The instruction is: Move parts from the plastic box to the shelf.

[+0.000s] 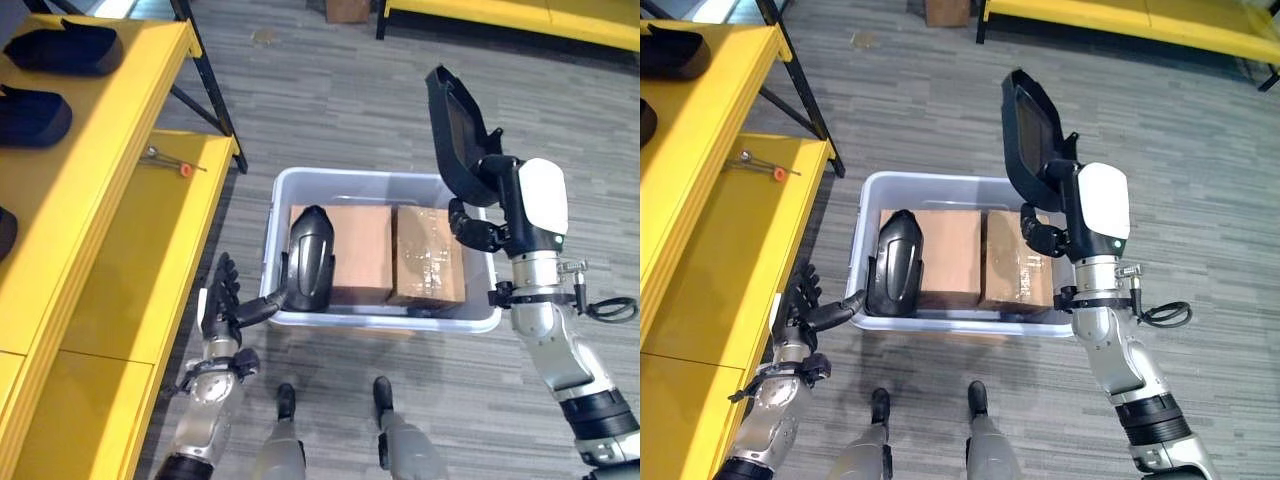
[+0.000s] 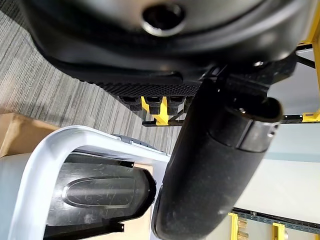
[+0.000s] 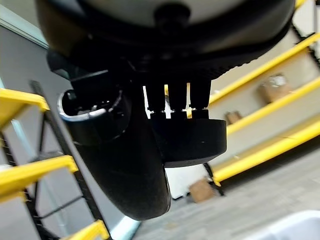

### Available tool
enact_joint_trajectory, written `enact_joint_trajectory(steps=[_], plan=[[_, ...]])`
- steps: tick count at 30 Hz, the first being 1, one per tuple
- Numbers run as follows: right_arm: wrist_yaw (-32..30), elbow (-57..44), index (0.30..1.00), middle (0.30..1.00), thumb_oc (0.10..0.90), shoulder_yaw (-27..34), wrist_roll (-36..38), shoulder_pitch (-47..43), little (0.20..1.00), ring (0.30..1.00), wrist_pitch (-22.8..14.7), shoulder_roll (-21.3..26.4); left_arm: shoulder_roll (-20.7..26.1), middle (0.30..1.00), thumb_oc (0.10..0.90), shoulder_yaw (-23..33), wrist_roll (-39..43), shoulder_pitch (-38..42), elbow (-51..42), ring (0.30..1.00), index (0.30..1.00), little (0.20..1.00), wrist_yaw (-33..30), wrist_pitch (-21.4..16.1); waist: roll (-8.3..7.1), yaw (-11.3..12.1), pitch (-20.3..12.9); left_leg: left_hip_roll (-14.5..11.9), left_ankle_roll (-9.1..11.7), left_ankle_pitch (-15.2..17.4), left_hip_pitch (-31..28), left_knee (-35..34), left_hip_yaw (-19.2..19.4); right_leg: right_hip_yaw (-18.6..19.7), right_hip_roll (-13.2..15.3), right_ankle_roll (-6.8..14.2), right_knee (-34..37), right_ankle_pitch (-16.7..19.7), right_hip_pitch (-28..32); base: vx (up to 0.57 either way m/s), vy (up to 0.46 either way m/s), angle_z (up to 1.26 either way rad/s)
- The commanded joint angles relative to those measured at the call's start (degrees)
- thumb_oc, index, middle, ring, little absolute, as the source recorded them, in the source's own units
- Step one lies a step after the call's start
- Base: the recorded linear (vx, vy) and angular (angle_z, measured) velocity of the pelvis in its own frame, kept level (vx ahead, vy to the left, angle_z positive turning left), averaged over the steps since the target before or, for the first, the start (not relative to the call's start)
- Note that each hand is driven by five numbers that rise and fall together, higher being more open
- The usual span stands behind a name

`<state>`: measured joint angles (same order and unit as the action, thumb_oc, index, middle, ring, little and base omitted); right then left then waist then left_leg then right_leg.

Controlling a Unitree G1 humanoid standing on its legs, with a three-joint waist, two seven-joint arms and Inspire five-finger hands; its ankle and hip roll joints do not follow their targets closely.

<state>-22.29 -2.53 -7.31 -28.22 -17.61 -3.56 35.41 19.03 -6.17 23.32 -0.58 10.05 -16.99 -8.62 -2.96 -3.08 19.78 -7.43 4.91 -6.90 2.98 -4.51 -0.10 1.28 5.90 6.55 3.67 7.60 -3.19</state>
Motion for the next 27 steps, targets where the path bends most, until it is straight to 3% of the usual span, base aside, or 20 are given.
enact_joint_trajectory(steps=[1, 4, 7, 11, 12, 14, 17, 18, 20, 22, 27], plan=[[-2.1, -3.5, 0.3, 0.3, 0.4, -1.8, -1.9, -5.7, 0.3, 0.3, -5.1, 3.8, 0.7, 1.0, 0.9, 0.9, -2.8, -2.3, -2.2, 1.0, 1.0, 1.0, 1.0, -4.1, -0.57, 0.5, -14.1, -2.6, -1.1, 3.7, -3.3, 0.8, -0.5, 1.3, -0.9, -0.2, -8.1, -5.5, -2.7, 0.04, -0.109, -0.01], [-1.4, -3.3, 0.3, 0.3, 0.4, -4.3, -1.3, -8.7, 0.3, 0.3, -5.6, 4.5, 0.0, 1.0, 0.9, 1.5, -2.0, -3.7, -2.0, 1.0, 1.0, 1.0, 0.9, -4.3, -0.51, 1.6, -14.5, -3.6, -0.6, 4.1, -2.4, 3.9, -1.2, 1.3, -2.1, -1.2, -6.9, -5.8, -1.1, 0.0, -0.149, -0.02], [-1.1, -3.3, 0.3, 0.3, 0.4, -6.6, -0.9, -12.4, 0.3, 0.3, -6.0, 5.3, -0.4, 1.0, 0.9, 1.9, -0.7, -4.5, -2.2, 1.0, 1.0, 1.0, 0.7, -4.3, -0.02, 2.9, -13.8, -5.0, 0.5, 2.0, -0.9, 3.5, -3.1, -0.4, -3.6, -2.3, -6.5, -6.6, -0.7, -0.08, -0.167, 0.0], [-2.8, -3.9, 0.3, 0.3, 0.4, -7.4, -0.8, -16.0, 0.3, 0.3, -5.9, 5.7, -0.8, 1.0, 0.9, 0.7, 1.1, -3.2, -3.2, 1.0, 1.0, 1.0, 0.5, -4.9, 1.43, 4.8, -10.8, -6.1, 3.5, -6.5, 4.7, -0.5, -7.1, -6.7, -4.3, -3.6, -8.3, -8.4, -2.7, -0.22, -0.119, 0.75], [-3.5, -4.3, 0.3, 0.3, 0.4, -7.3, -1.0, -16.7, 0.3, 0.3, -5.7, 6.3, -1.5, 1.0, 0.9, -0.1, 2.6, -1.8, -2.8, 1.0, 1.0, 1.0, 0.3, -5.4, 1.1, 4.5, -9.0, -6.0, 2.7, -6.7, 6.3, -0.1, -4.9, -8.8, -3.0, -3.6, -9.6, -8.7, -3.6, -0.27, -0.037, 1.5], [-4.1, -4.6, 0.3, 0.3, 0.4, -7.2, -1.3, -16.8, 0.3, 0.3, -5.5, 6.6, -1.7, 1.0, 0.9, -0.1, 3.8, -0.2, -1.8, 1.0, 1.0, 1.0, 0.5, -6.1, 0.61, 3.0, -7.4, -8.6, 1.2, -5.6, 6.8, 3.6, 4.8, -13.2, 0.4, -3.5, -11.1, -8.7, -4.7, -0.28, -0.003, 1.81], [-4.2, -4.1, 0.3, 0.3, 0.4, -7.4, -0.8, -16.8, 0.3, 0.3, -4.9, 6.3, -1.5, 1.0, 0.9, -0.1, 3.9, -0.1, -2.3, 1.0, 1.0, 1.0, 0.8, -6.7, 0.16, 3.7, -7.0, -10.8, 2.0, -3.1, 6.2, 8.7, 4.6, -15.2, 3.3, -3.2, -12.3, -8.2, -4.6, -0.12, 0.082, 1.32], [-3.8, -4.8, 0.3, 0.3, 0.4, -7.0, -0.3, -15.7, 0.3, 0.3, -4.7, 6.0, -1.7, 1.0, 0.9, 0.0, 4.1, 1.3, -2.4, 1.0, 1.0, 1.0, 0.1, -6.8, 0.09, 3.9, -7.2, -12.4, 2.3, 0.7, 4.0, 11.0, 4.6, -18.5, 6.9, -2.1, -13.9, -7.7, -3.9, -0.06, 0.173, 1.39], [-3.6, -4.7, 0.3, 0.3, 0.4, -6.9, -0.1, -15.5, 0.3, 0.3, -4.3, 5.7, -1.6, 1.0, 0.9, -0.2, 3.6, 1.7, -2.2, 1.0, 1.0, 1.0, 0.0, -6.6, 0.61, 3.8, -7.5, -11.8, 2.4, -0.4, 3.5, 9.1, 4.4, -19.3, 7.9, -1.4, -13.8, -6.8, -3.7, 0.03, 0.245, 1.3], [-2.6, -4.3, 0.3, 0.3, 0.4, -7.1, -0.1, -14.7, 0.3, 0.3, -4.2, 5.0, -1.8, 1.0, 0.9, -0.1, 2.4, 1.6, -1.5, 1.0, 1.0, 1.0, -0.2, -6.3, 1.45, 3.7, -8.6, -10.0, 2.0, 0.7, 1.8, 5.8, 4.5, -19.5, 9.1, -0.1, -13.8, -6.0, -2.9, 0.11, 0.296, 0.9], [-1.2, -3.9, 0.3, 0.3, 0.4, -5.9, 1.0, -12.9, 0.3, 0.3, -4.1, 2.0, -0.3, 1.0, 0.9, 0.8, 0.6, 0.6, -2.7, 1.0, 1.0, 1.0, 0.2, -6.1, 0.22, 5.8, -10.1, -4.7, 0.1, 4.6, 2.9, 8.1, 3.2, -21.4, 14.0, 2.1, -11.0, -3.2, 0.6, 0.11, 0.251, 0.17]])
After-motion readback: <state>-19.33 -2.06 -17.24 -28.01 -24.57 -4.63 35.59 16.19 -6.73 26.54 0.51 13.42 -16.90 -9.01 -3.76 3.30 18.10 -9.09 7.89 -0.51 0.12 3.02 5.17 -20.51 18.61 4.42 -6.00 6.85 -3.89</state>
